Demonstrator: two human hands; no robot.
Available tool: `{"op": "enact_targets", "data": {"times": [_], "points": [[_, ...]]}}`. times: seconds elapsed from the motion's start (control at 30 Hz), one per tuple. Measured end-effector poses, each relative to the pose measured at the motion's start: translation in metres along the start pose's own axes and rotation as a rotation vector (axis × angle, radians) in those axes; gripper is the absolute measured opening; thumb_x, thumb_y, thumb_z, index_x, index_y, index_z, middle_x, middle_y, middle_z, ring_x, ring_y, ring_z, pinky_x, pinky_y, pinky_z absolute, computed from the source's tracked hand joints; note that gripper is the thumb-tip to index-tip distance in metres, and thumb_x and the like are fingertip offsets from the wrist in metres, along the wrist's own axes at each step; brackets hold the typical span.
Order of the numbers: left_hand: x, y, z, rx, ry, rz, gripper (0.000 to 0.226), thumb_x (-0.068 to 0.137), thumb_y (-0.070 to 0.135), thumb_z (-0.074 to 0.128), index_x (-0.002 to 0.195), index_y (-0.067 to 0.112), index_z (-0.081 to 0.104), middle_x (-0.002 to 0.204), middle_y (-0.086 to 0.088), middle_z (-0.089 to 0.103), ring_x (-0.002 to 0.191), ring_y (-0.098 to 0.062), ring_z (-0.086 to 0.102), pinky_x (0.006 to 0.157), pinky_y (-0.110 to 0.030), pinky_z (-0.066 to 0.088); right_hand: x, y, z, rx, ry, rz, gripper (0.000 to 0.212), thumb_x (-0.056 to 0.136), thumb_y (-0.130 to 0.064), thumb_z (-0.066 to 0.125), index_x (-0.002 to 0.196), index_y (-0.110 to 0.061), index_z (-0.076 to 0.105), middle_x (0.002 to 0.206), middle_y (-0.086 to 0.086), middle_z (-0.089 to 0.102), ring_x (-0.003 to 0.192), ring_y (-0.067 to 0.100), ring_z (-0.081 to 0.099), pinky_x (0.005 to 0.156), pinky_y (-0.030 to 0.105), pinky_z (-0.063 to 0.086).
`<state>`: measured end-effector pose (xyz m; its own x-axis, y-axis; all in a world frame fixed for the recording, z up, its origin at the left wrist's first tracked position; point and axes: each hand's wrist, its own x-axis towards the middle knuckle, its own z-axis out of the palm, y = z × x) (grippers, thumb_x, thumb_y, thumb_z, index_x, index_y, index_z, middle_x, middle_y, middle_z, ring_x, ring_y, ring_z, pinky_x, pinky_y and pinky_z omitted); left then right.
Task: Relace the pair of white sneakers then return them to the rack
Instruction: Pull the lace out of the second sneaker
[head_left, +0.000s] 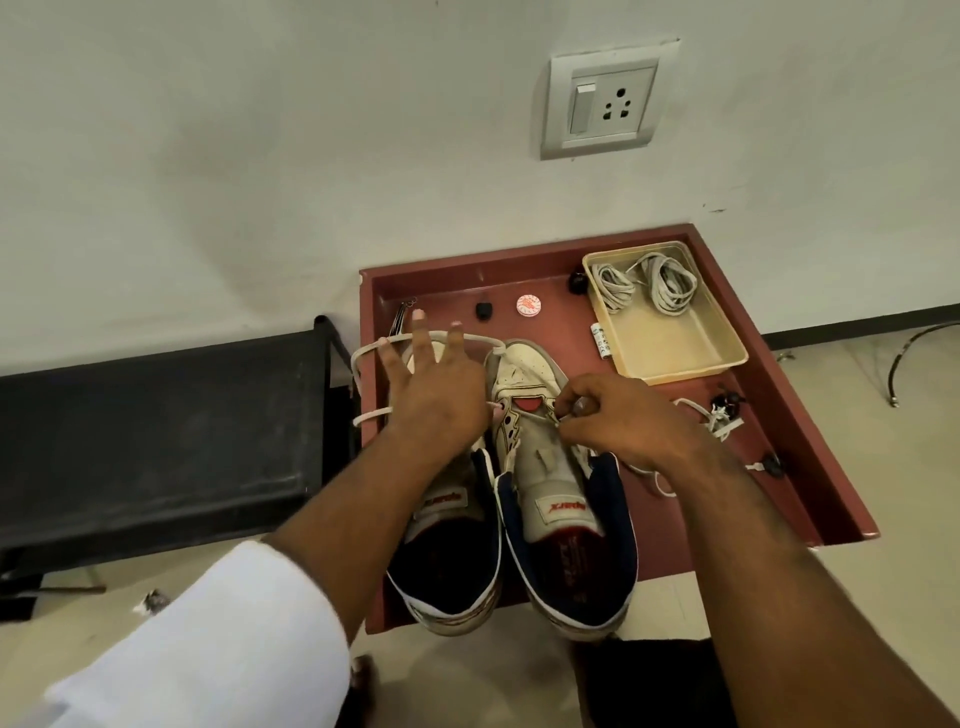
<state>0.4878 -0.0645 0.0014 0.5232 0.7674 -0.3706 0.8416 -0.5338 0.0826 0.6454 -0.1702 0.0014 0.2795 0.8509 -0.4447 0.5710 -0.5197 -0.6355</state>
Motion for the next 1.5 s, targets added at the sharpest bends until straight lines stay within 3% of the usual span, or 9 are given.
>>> {"op": "enact_targets", "data": {"times": [0.37,0.57,0.8,0.9,1.0,1.13,1.27,1.4,1.5], "points": [[-0.043,-0.063,-0.01,-0.277,0.242,-0.408,0.017,0.087,0.044,0.069,0.099,0.033,0.075,0.16,0.008,0.028,0.151,-0.033,0.003,0.111,-0.072,0.0,-0.009,-0.005,-0.008,-0.089,-0.077,0.177,0.023,0.079,-0.051,0.067,0.083,-0.029,0.061,0.082,-0.003,0.064,0.075,0.012,0.058,0.06,0.027,0.041],[-0.029,-0.03,-0.013,-0.037,0.143,-0.146,0.057,0.092,0.05,0.058,0.145,0.047,0.035,0.165,0.0,0.002,0.15,-0.038,-0.009,0.108,-0.073,-0.007,-0.002,0.004,-0.012,0.114,0.104,0.112,0.017,0.088,-0.023,0.067,0.072,-0.027,0.065,0.071,-0.007,0.067,0.065,0.013,0.06,0.064,0.026,0.046],[-0.005,0.006,-0.001,0.086,0.041,-0.033,0.037,0.092,0.046,0.059,0.126,0.032,0.061,0.158,0.001,0.031,0.151,-0.037,0.001,0.108,-0.072,-0.006,-0.001,0.002,-0.005,-0.255,0.148,0.042,0.029,0.084,-0.02,0.071,0.06,-0.025,0.056,0.069,-0.006,0.06,0.073,0.019,0.06,0.065,0.029,0.046],[-0.001,0.0,0.006,0.019,0.08,-0.092,0.027,0.09,0.046,0.063,0.111,0.03,0.067,0.141,0.006,0.052,0.151,-0.031,0.01,0.11,-0.069,-0.005,-0.003,0.008,-0.025,-0.015,0.094,0.196,0.019,0.084,-0.015,0.07,0.065,-0.014,0.063,0.062,0.001,0.059,0.056,0.015,0.053,0.053,0.024,0.036],[0.0,-0.003,0.008,-0.02,0.085,-0.127,0.021,0.089,0.044,0.065,0.104,0.03,0.069,0.135,0.007,0.057,0.15,-0.03,0.012,0.111,-0.068,-0.006,-0.006,0.027,-0.045,0.009,0.318,0.304,0.007,0.083,-0.017,0.071,0.082,-0.01,0.074,0.072,0.006,0.066,0.064,0.02,0.06,0.06,0.026,0.044],[0.0,0.0,0.009,0.029,0.099,-0.098,0.021,0.091,0.042,0.061,0.105,0.028,0.069,0.136,0.007,0.055,0.15,-0.032,0.011,0.11,-0.069,-0.006,-0.007,0.039,-0.045,-0.06,0.56,0.298,0.043,0.086,-0.023,0.068,0.128,-0.018,0.061,0.114,0.012,0.066,0.09,0.029,0.066,0.079,0.037,0.053],[0.003,-0.003,0.009,0.005,0.07,-0.092,0.023,0.089,0.047,0.062,0.103,0.029,0.069,0.138,0.009,0.054,0.15,-0.028,0.013,0.11,-0.068,-0.005,0.001,0.013,-0.018,-0.01,0.405,0.028,0.042,0.085,-0.014,0.071,0.125,-0.02,0.062,0.116,0.005,0.06,0.103,0.024,0.061,0.085,0.03,0.05],[0.003,-0.001,0.003,0.008,0.057,-0.106,0.024,0.088,0.044,0.062,0.105,0.029,0.07,0.143,0.006,0.051,0.15,-0.028,0.013,0.11,-0.069,-0.003,-0.001,-0.009,0.009,0.037,0.004,0.004,0.04,0.073,-0.036,0.082,0.108,-0.027,0.065,0.097,-0.01,0.058,0.093,0.011,0.058,0.076,0.026,0.048],[-0.004,-0.009,-0.008,0.051,0.186,-0.184,0.022,0.088,0.027,0.06,0.108,0.026,0.07,0.144,0.004,0.049,0.147,-0.029,0.022,0.112,-0.069,0.005,0.004,-0.006,0.008,-0.062,0.053,0.065,0.04,0.069,-0.032,0.081,0.104,-0.028,0.064,0.102,-0.004,0.061,0.093,0.015,0.06,0.084,0.033,0.053]]}}
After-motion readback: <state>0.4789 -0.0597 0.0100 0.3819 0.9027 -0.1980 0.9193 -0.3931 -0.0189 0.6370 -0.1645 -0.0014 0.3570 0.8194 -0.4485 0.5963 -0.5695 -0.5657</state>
